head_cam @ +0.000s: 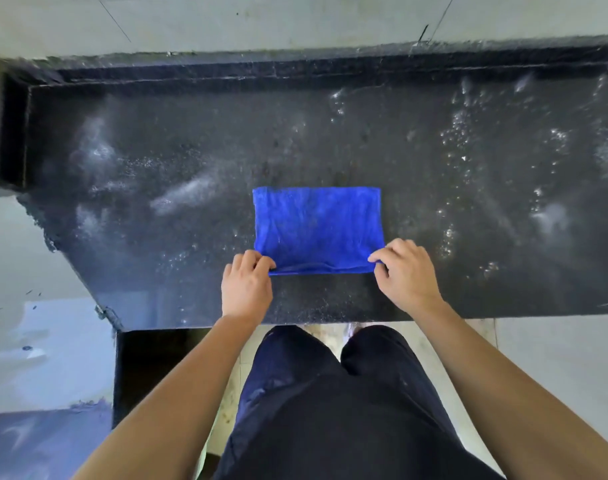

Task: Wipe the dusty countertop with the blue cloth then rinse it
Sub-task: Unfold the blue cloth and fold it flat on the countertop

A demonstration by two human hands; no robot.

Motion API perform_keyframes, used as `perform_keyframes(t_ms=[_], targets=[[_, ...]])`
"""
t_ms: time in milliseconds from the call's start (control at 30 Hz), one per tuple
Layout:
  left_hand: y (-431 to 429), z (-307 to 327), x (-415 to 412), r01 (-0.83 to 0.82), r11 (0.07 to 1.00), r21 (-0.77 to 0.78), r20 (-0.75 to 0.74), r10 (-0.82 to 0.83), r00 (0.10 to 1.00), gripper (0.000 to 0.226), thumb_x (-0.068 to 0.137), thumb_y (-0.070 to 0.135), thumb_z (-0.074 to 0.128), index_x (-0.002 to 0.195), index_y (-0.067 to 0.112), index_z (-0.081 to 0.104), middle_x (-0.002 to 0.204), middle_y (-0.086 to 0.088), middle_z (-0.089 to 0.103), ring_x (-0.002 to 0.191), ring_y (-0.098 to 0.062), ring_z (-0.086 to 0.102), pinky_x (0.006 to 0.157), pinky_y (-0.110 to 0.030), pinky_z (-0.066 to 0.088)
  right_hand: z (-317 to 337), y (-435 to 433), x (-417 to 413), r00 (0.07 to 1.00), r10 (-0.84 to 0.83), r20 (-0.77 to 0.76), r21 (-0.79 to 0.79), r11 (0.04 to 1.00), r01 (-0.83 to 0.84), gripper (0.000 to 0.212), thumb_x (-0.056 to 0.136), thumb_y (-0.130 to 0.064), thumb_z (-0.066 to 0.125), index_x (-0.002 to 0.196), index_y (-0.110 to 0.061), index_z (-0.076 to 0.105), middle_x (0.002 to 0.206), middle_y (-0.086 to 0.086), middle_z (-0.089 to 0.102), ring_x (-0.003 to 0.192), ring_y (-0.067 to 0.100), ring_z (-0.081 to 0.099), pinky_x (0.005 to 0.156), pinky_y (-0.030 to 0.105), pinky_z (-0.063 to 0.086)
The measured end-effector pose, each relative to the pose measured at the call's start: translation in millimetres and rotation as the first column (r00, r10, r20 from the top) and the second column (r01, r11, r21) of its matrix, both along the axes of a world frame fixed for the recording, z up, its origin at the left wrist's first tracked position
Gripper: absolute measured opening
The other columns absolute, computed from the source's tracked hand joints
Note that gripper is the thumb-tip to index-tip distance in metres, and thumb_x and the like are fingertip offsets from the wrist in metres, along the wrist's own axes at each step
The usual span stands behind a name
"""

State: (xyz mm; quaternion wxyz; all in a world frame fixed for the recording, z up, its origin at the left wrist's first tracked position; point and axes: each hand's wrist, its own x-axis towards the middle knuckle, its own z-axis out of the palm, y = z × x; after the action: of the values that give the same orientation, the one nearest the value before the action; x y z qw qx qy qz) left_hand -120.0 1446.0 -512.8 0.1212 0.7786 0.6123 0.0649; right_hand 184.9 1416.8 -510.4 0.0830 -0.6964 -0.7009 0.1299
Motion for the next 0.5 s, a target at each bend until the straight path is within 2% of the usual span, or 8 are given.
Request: perform_keyframes(t_ms=[100,200,267,300,367,400,467,500], targets=[[-10.0,-5.6,-5.4,0.056,0.986,-0.155,-0.110,-0.074,0.991,0.030,0.059,-0.005,0.080,0.082,0.013,0.072,0.082,-0.006,0.063,0.072,-0.033,0.059,0.061,-0.040,0.047,-5.0,-13.2,-0.5,1.000,0.024,-0.019,-0.110,0.994,-0.026,0.018,0.071,-0.009,0.075,0.082,-0.024,0.077,0.079,-0.002,0.063,0.071,0.024,0.060,0.068,0.032,0.044],[-2.0,4.7,1.3,0.018,0.952,-0.304,-0.202,-0.083,0.976,0.017,0.081,0.010,0.064,0.094,0.015,0.074,0.096,-0.006,0.064,0.092,-0.032,0.056,0.076,-0.043,0.044,4.1,-7.7,0.9,0.998,0.059,-0.007,-0.315,0.947,-0.059,0.013,0.080,-0.024,0.066,0.086,-0.029,0.076,0.089,-0.004,0.066,0.085,0.023,0.060,0.078,0.035,0.046],[7.8,11.7,11.8,0.011,0.955,-0.297,-0.299,-0.104,0.949,0.021,0.091,0.020,0.051,0.094,0.015,0.071,0.100,-0.005,0.063,0.097,-0.029,0.052,0.080,-0.040,0.039,10.8,1.8,1.6,0.999,0.030,-0.042,-0.409,0.912,-0.044,0.013,0.086,-0.031,0.059,0.082,-0.033,0.071,0.089,-0.007,0.062,0.090,0.021,0.058,0.081,0.035,0.046],[12.9,14.6,18.0,0.010,0.962,-0.273,-0.319,-0.101,0.942,0.024,0.092,0.023,0.047,0.096,0.014,0.070,0.102,-0.005,0.062,0.097,-0.028,0.051,0.080,-0.039,0.037,13.0,7.1,1.6,0.996,-0.041,-0.085,-0.419,0.908,0.001,0.014,0.089,-0.032,0.057,0.080,-0.034,0.068,0.089,-0.008,0.059,0.090,0.020,0.057,0.080,0.034,0.046],[23.8,16.7,30.8,0.037,0.979,-0.201,-0.259,-0.089,0.962,0.030,0.095,0.028,0.046,0.111,0.016,0.067,0.112,-0.007,0.059,0.104,-0.028,0.051,0.085,-0.039,0.038,13.2,20.6,1.6,0.955,-0.238,-0.175,-0.385,0.909,0.157,0.012,0.092,-0.033,0.056,0.093,-0.032,0.068,0.095,-0.007,0.057,0.091,0.018,0.058,0.076,0.032,0.046],[28.8,15.7,37.2,0.075,0.979,-0.192,-0.234,-0.119,0.965,0.037,0.097,0.034,0.045,0.125,0.018,0.061,0.125,-0.008,0.055,0.115,-0.029,0.049,0.092,-0.041,0.038,12.1,28.9,1.0,0.923,-0.326,-0.206,-0.364,0.901,0.237,0.014,0.093,-0.034,0.057,0.104,-0.031,0.066,0.102,-0.005,0.057,0.093,0.018,0.060,0.076,0.031,0.045],[37.9,11.3,49.8,0.182,0.953,-0.244,-0.269,-0.246,0.931,0.056,0.101,0.047,0.037,0.150,0.021,0.035,0.156,-0.013,0.029,0.144,-0.031,0.027,0.110,-0.045,0.031,9.3,47.1,0.1,0.887,-0.403,-0.224,-0.364,0.879,0.307,0.034,0.094,-0.036,0.059,0.126,-0.029,0.056,0.122,-0.001,0.054,0.104,0.020,0.060,0.079,0.032,0.047],[41.8,7.6,56.5,0.214,0.940,-0.267,-0.301,-0.292,0.908,0.064,0.101,0.052,0.033,0.155,0.020,0.023,0.163,-0.015,0.013,0.150,-0.031,0.013,0.116,-0.048,0.024,8.5,57.1,-0.1,0.896,-0.392,-0.210,-0.366,0.881,0.299,0.044,0.094,-0.036,0.060,0.136,-0.027,0.048,0.132,0.001,0.049,0.110,0.022,0.058,0.083,0.035,0.048]])
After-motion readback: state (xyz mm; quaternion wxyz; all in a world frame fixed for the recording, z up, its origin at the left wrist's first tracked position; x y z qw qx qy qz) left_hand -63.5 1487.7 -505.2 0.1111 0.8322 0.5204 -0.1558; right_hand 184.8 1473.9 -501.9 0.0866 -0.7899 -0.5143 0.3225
